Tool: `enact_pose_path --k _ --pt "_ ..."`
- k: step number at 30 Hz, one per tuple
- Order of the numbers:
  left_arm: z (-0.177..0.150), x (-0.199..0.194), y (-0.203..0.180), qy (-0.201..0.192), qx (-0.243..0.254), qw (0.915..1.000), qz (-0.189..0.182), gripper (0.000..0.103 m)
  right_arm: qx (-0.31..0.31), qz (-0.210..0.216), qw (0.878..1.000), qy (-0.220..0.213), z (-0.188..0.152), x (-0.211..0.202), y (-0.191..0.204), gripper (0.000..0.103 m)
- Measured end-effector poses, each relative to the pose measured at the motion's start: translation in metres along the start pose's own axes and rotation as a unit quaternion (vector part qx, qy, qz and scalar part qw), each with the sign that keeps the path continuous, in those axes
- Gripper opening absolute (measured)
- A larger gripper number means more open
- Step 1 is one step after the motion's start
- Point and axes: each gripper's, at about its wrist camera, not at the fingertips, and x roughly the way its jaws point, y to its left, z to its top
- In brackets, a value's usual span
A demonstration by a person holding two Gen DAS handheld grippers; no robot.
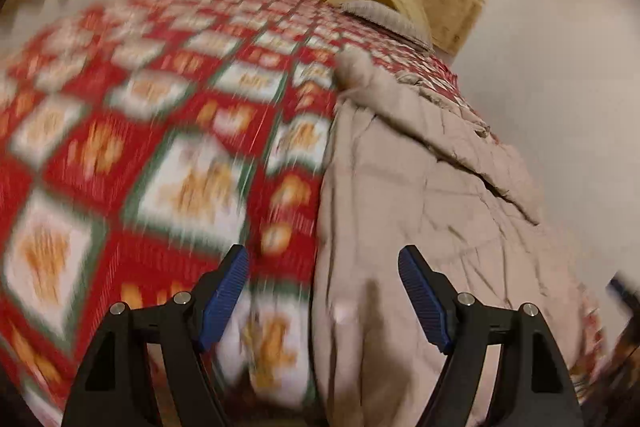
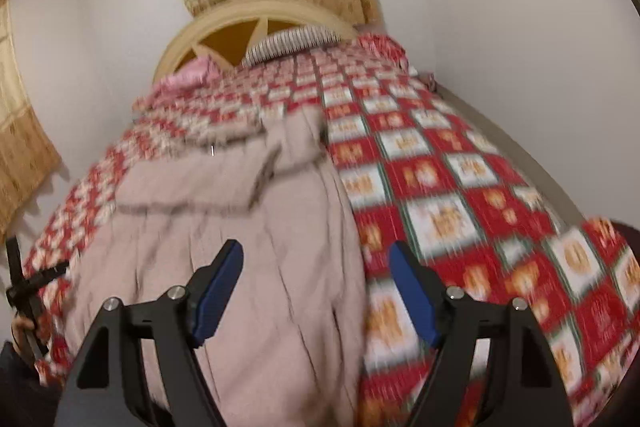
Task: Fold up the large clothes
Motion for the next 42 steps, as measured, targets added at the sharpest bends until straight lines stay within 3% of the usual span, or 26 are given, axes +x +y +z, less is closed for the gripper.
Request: enact_pose_path --k 4,9,14,21,23,29,31,33,36,37,38,40,42 --pt "-0.017 -0.003 0.007 0.011 -0.046 0.9985 -0.028 0.078 0.010 0.013 0.999 0.040 -0.030 0.009 -0.001 0.078" --pt "-0.035 -0.003 -0.008 0.031 0.002 0.9995 0.002 0.078 0.030 0.029 0.997 0.066 -0.055 0.020 -0.008 0.078" --pt "-0.055 0.000 -0.011 0.038 0.034 0.9985 0.020 0.084 -0.003 0.021 0.996 0.084 -0.065 0.026 -0.001 0.078" --pt "-0.068 -0.001 0.002 0.045 -0.005 0.9990 -0.003 0.090 0.001 0.028 0.993 0.116 -0.079 0.041 -0.002 0.078" --pt "-0.072 -0.003 0.005 0.057 -0.029 0.9974 -0.033 0.090 -0.008 0.032 0.992 0.123 -0.081 0.044 0.001 0.078" --pt "-0.084 -0.008 -0.003 0.062 -0.006 0.9960 -0.064 0.090 -0.030 0.037 0.988 0.146 -0.088 0.050 0.007 0.064" --pt "-0.085 -0.008 -0.003 0.065 -0.008 0.9954 -0.070 0.090 -0.023 0.034 0.988 0.146 -0.088 0.051 0.004 0.047" --pt "-0.087 -0.007 -0.002 0.070 -0.013 0.9946 -0.076 0.086 -0.014 0.032 0.989 0.143 -0.088 0.050 0.002 0.033" --pt "-0.091 -0.010 -0.004 0.080 -0.011 0.9939 -0.074 0.065 -0.014 0.034 0.989 0.140 -0.087 0.047 0.003 0.024" --pt "-0.093 -0.013 -0.005 0.085 -0.011 0.9919 -0.094 0.045 -0.018 0.032 0.989 0.140 -0.087 0.047 0.005 0.022" --pt "-0.093 -0.014 -0.006 0.088 -0.012 0.9907 -0.103 0.036 -0.022 0.030 0.989 0.140 -0.086 0.046 0.007 0.021" --pt "-0.093 -0.025 -0.015 0.081 0.019 0.9921 -0.093 0.029 -0.024 0.027 0.990 0.137 -0.082 0.042 0.010 0.018" --pt "-0.092 -0.031 -0.024 0.074 0.050 0.9927 -0.081 0.029 -0.023 0.038 0.991 0.125 -0.077 0.033 0.013 0.018"
